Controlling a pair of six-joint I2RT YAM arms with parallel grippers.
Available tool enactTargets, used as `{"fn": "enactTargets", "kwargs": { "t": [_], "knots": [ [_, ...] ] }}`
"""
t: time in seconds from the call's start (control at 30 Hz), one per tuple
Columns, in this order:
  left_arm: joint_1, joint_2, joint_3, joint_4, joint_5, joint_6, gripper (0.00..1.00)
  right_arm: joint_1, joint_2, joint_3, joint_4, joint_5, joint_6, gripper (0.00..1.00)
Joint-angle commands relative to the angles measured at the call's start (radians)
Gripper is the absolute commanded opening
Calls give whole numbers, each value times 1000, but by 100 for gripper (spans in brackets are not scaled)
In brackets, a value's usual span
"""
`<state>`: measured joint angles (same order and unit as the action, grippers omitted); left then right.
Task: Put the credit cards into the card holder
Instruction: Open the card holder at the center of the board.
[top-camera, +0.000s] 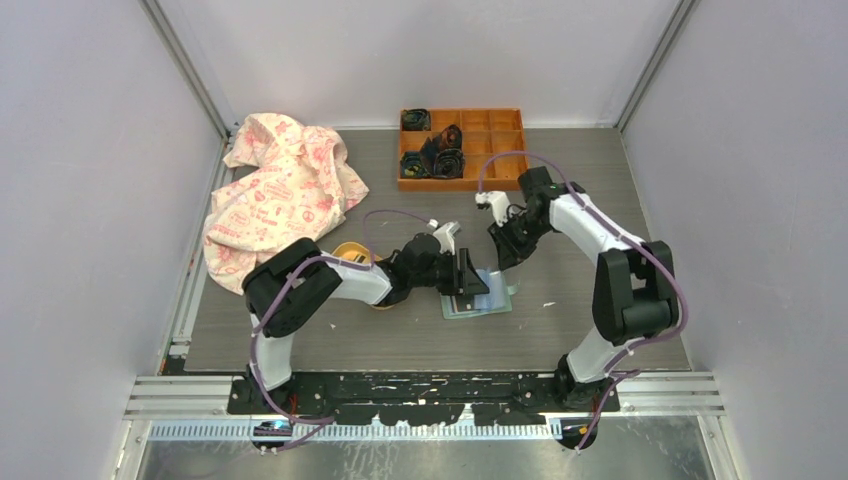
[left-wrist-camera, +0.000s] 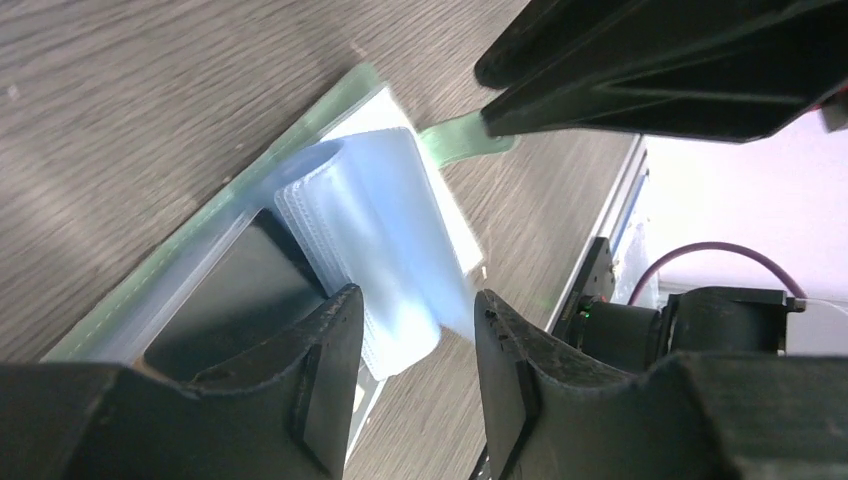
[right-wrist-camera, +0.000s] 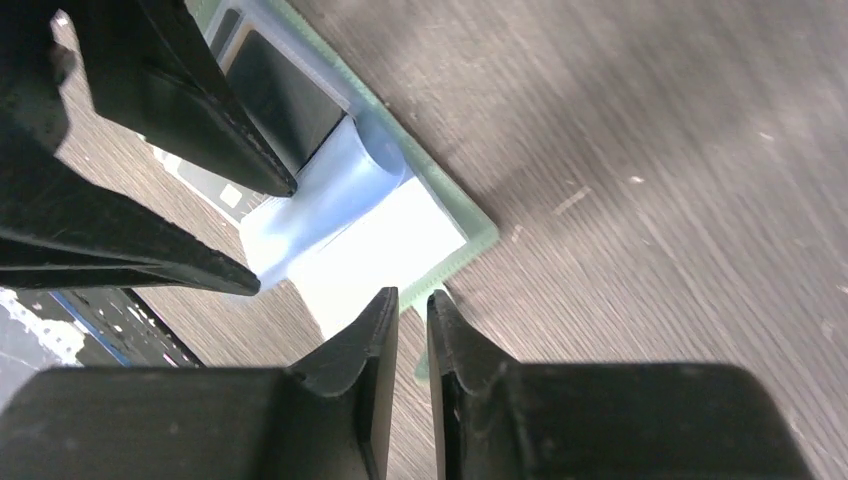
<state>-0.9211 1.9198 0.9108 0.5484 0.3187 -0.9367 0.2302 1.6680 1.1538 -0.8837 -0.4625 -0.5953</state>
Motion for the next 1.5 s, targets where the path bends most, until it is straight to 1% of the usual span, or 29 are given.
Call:
{"fn": "enactTargets", "kwargs": {
  "t": [0.0,0.33,0.57,0.77,0.93,1.03,1.13,1.2,1.27,1.37,1.47],
  "knots": [
    [-1,28,61,158,50,-2,46,-59,-116,23,34,-78,43,24],
    [-4,137,125,264,97,-28,49,-132,-171,12,48,-197,76,24],
    [-10,238,206,376,127,-58,50,-190,-217,3,25,-386,50,25],
    [-16,328,302,456,142,-110,50,-207,-278,-25,-6,-528,-55,25],
    [-18,348,376,480,141,-125,52,-214,-316,-35,-43,-589,-140,25],
    [-3,283,347,462,99,-76,54,-216,-327,-8,-178,-656,-312,25],
    [41,145,237,386,35,1,54,-217,-342,16,-400,-714,-567,28],
    [79,11,155,331,-9,56,54,-216,-350,10,-481,-734,-690,31],
    [103,-111,80,236,-46,127,54,-217,-356,-4,-494,-740,-731,33],
    [110,-289,-1,55,-122,265,53,-217,-343,-19,-480,-734,-736,33],
    [109,-424,-62,-140,-203,336,51,-216,-318,-25,-480,-716,-743,33]
  ]
}}
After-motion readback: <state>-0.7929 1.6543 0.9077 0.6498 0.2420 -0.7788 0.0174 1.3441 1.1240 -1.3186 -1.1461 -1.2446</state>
